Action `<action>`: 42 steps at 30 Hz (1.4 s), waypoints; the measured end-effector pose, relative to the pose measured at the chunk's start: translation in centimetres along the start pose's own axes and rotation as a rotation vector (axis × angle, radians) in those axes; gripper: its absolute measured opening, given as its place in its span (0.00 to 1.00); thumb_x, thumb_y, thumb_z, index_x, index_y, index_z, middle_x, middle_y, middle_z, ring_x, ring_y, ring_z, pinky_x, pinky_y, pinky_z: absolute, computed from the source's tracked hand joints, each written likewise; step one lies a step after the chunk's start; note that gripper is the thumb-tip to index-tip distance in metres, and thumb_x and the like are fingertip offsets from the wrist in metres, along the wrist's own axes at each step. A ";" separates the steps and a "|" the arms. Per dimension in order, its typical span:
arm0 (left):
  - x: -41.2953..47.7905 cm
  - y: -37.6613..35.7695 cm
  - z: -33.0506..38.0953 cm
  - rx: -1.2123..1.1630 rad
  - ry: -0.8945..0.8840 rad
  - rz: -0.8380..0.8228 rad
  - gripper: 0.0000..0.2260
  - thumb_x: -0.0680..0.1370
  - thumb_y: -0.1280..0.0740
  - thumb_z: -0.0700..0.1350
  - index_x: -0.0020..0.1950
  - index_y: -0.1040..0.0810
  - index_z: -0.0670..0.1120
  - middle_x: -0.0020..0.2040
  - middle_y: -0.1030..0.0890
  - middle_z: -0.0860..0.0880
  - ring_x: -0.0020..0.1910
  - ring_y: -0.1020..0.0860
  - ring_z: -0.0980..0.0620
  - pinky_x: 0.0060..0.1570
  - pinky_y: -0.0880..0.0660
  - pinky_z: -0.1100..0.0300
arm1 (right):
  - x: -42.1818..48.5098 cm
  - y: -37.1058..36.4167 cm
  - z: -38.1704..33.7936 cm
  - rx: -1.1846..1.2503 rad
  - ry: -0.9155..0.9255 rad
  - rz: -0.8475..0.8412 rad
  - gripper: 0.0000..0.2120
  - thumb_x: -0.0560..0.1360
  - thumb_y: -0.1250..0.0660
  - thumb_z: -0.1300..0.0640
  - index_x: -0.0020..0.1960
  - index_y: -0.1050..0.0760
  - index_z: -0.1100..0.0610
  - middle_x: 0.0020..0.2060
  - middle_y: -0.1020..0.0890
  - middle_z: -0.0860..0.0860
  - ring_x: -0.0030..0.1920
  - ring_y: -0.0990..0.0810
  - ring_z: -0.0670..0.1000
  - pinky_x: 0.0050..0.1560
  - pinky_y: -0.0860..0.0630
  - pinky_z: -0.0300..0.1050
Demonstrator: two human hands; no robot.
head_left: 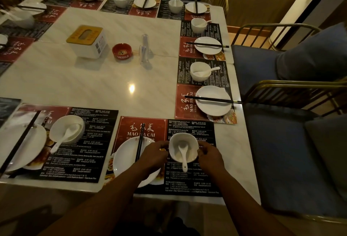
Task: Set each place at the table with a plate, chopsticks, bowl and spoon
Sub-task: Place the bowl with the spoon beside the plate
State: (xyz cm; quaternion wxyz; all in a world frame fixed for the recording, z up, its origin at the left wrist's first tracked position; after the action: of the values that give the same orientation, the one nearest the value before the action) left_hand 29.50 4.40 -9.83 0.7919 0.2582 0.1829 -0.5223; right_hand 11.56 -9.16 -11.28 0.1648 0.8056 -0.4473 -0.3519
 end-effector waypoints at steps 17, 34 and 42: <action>-3.5 14.1 -7.3 0.357 0.101 0.608 0.15 0.75 0.31 0.42 0.62 0.21 0.44 0.56 0.19 0.44 0.55 0.21 0.46 0.52 0.23 0.53 | -2.5 0.3 3.2 -0.356 0.198 0.062 0.17 0.75 0.32 0.61 0.64 0.22 0.56 0.61 0.21 0.55 0.59 0.21 0.57 0.56 0.24 0.46; -2.7 14.7 -10.8 0.262 0.132 0.556 0.21 0.73 0.30 0.36 0.65 0.23 0.47 0.56 0.17 0.43 0.54 0.19 0.44 0.53 0.19 0.46 | -2.8 -2.0 5.7 -0.624 0.261 -0.060 0.30 0.73 0.29 0.51 0.74 0.32 0.51 0.77 0.39 0.53 0.75 0.36 0.55 0.69 0.28 0.52; -2.4 14.6 -11.0 0.263 0.134 0.547 0.21 0.74 0.30 0.36 0.66 0.24 0.46 0.57 0.18 0.43 0.54 0.19 0.43 0.50 0.18 0.47 | -3.1 -2.1 5.9 -0.608 0.262 -0.044 0.31 0.72 0.28 0.50 0.73 0.32 0.49 0.78 0.40 0.51 0.75 0.35 0.54 0.68 0.27 0.51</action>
State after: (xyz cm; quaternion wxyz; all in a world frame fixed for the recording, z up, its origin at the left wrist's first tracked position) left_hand 41.76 17.46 -14.15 0.8490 0.4319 0.0896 -0.2909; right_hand 7.48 -5.15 -15.30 0.4463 0.7674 -0.2792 -0.3660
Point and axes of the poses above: each hand's wrist, its own x-axis towards the middle knuckle, its own y-axis out of the back of the hand, z = x × y, the point moved 8 cm from there along x, towards the middle knuckle
